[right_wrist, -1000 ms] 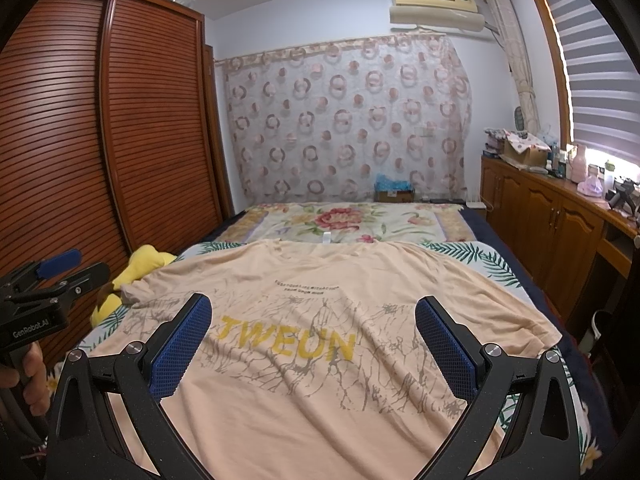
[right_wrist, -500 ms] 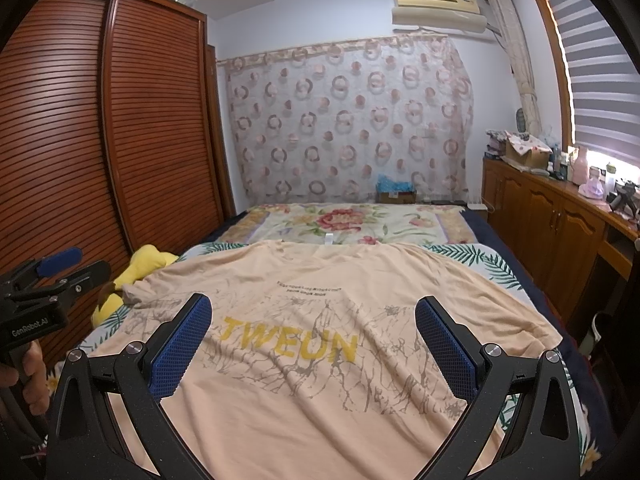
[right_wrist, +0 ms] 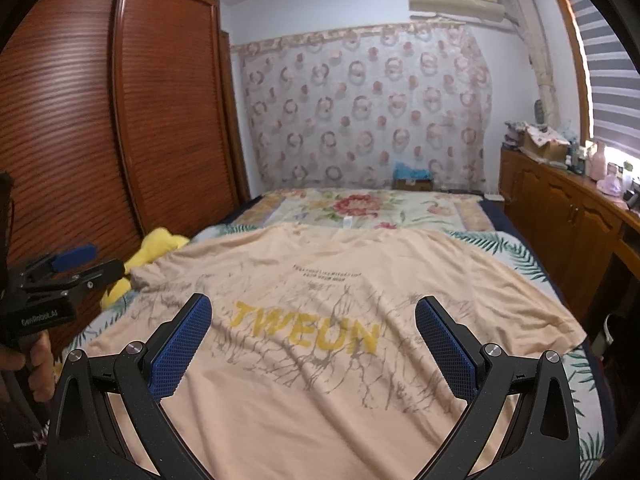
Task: Fold small clothes
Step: 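Grasp the edge of the peach T-shirt with the left tool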
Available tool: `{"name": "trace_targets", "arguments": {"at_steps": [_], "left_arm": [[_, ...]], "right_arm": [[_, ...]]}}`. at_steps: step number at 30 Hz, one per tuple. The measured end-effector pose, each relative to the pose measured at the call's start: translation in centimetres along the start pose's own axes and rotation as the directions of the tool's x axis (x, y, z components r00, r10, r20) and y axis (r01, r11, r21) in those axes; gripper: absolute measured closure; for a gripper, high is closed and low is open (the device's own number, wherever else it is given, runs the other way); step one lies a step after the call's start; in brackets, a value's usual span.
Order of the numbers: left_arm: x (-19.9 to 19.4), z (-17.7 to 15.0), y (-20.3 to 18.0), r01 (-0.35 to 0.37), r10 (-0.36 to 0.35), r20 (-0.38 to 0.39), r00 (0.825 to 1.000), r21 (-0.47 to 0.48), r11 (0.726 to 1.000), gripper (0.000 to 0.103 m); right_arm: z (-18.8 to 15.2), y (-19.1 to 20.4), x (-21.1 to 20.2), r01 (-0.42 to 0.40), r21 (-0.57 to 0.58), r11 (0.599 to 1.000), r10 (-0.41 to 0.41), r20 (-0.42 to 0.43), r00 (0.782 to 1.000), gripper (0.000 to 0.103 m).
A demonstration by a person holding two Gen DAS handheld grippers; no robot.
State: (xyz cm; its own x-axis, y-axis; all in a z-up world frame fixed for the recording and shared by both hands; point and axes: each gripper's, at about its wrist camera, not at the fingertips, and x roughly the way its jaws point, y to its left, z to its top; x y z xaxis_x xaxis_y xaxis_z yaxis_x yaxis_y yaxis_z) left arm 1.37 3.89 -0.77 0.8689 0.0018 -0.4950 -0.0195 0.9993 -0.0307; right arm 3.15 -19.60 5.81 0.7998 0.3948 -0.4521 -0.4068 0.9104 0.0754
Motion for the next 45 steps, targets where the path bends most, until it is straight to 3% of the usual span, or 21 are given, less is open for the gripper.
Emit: {"name": "trace_targets", "arguments": {"at_steps": [10,22,33,40,43,44,45], "left_arm": [[3.2,-1.7,5.2,-0.025,0.024,-0.123,0.992,-0.002,1.000,0.025],[6.7,-0.4,14.2,-0.030,0.010,-0.181,0.983,-0.106,0.994,0.025],[13.9,-0.7,20.7,-0.005,-0.090,-0.321,0.943,-0.282,0.959,0.028],[16.9,-0.2,20.6,0.052,-0.169,-0.382,0.908,-0.298,0.953,0.046],[17.8,-0.2,20.5,0.063,-0.179,-0.393,0.902,-0.291,0.955,0.072],[17.8,-0.1,20.3,0.068,-0.176,-0.390,0.904,-0.276,0.959,0.087],[17.7,-0.1,19.9,0.068,-0.163,-0.389,0.907,-0.247,0.967,0.089]], "right_arm": [[-1.0,0.7,3.0,-0.043,-0.026,0.999,0.041,-0.064,0.997,0.000],[-0.2,2.4,6.1,-0.118,-0.080,0.990,0.107,-0.133,0.985,0.000],[0.2,3.8,10.3,-0.166,-0.105,0.981,0.140,-0.215,0.966,0.000],[1.1,5.6,12.4,-0.210,-0.128,0.969,0.173,-0.253,0.952,0.000],[1.1,6.4,13.8,-0.237,-0.126,0.963,0.194,-0.285,0.939,0.000],[1.1,6.6,14.1,-0.243,-0.126,0.962,0.198,-0.292,0.936,0.000],[1.1,6.9,14.5,-0.252,-0.127,0.959,0.205,-0.300,0.931,0.000]]}}
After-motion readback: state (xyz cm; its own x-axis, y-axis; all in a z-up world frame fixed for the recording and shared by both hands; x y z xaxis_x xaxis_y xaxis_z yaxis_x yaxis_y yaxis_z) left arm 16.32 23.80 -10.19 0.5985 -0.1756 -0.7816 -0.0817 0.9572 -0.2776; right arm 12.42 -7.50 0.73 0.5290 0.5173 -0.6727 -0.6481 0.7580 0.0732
